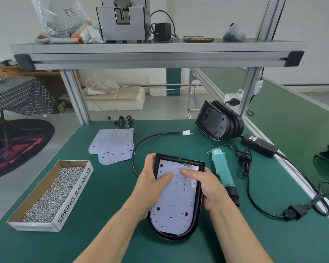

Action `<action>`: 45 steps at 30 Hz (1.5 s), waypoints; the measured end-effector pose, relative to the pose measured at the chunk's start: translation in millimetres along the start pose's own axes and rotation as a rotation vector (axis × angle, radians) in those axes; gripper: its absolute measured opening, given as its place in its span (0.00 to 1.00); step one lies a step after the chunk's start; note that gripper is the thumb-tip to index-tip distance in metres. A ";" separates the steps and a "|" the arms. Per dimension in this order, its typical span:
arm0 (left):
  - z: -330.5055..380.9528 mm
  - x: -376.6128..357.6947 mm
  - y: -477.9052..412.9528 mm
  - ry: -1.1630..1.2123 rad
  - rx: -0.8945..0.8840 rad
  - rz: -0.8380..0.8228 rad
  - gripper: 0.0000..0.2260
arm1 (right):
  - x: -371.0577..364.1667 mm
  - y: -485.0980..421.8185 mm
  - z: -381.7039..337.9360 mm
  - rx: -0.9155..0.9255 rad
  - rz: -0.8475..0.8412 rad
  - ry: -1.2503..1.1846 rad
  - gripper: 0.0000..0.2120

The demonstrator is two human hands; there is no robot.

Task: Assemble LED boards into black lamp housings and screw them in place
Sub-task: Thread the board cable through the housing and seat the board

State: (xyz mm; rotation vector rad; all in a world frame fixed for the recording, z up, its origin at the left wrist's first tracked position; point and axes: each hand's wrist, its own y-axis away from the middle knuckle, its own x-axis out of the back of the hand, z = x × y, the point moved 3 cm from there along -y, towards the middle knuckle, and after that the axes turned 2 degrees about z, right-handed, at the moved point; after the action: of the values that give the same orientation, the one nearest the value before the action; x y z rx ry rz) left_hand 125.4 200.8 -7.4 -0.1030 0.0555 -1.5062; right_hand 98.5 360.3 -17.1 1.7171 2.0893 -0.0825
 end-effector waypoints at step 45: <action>-28.8 257.9 11.9 -1.344 0.223 0.530 0.12 | 14.9 -6.5 34.7 0.135 0.348 0.716 0.13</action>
State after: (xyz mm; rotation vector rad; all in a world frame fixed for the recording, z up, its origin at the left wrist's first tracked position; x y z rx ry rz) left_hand 150.9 -56.7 -30.3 -0.8244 -1.0721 -0.6756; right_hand 100.3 361.7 -55.4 2.4241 2.2221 0.5899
